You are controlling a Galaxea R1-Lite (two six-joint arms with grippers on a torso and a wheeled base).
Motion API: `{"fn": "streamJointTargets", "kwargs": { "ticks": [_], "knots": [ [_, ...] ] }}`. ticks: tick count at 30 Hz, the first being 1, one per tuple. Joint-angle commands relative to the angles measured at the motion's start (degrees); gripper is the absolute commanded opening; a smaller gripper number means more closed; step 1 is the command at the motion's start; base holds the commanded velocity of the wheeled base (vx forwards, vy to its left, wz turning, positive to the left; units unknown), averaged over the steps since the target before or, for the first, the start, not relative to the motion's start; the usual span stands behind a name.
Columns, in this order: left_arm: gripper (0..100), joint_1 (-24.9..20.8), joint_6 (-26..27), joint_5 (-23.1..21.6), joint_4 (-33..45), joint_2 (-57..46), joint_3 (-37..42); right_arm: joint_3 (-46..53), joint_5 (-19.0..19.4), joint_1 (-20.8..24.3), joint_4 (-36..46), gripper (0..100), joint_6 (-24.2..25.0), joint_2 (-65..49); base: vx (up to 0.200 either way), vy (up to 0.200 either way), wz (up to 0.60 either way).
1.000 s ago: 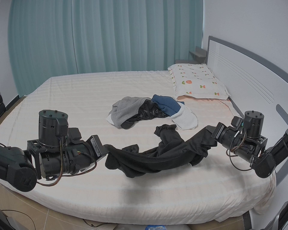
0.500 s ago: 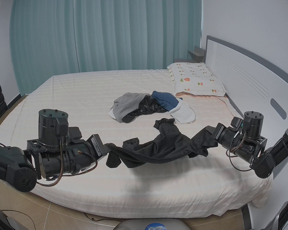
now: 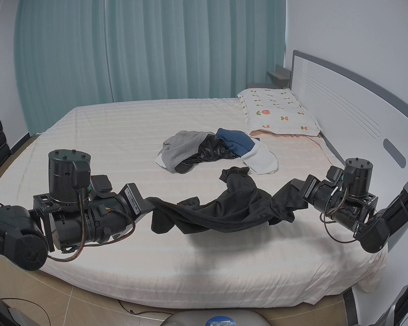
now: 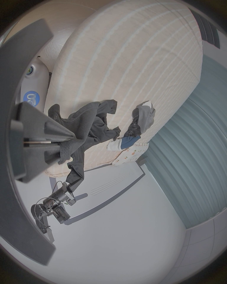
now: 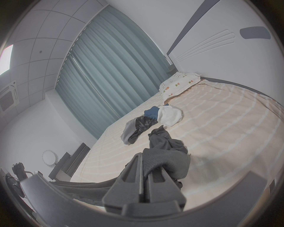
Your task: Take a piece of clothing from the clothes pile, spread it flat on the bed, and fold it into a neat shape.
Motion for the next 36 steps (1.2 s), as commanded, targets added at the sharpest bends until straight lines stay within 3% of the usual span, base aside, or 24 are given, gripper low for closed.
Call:
{"fn": "streamJointTargets", "kwargs": {
  "ticks": [1, 15, 32, 36],
  "knots": [
    [0, 0.0, 0.0, 0.0, 0.0, -0.7, -0.1, -0.2, -0.1, 0.0, -0.1, 0, 0.0, 0.0, 0.0, 0.2, 0.0],
    [0, 0.4, 0.2, 0.2, 0.0, -1.2, -0.5, -1.0, -3.5, 0.0, -0.2, 0, 0.0, 0.3, 0.0, 0.2, 0.0],
    [0, 1.0, 0.3, 0.2, 0.0, -2.6, -0.5, -0.4, -3.4, 0.4, -0.4, 0, 0.0, -1.0, 0.0, 0.2, 0.0],
    [0, 1.0, 0.3, 0.2, 0.0, -3.3, -0.5, 0.6, -3.4, 0.2, -4.5, 0, -0.4, -1.1, 0.0, 0.2, 0.0]
  ]
}}
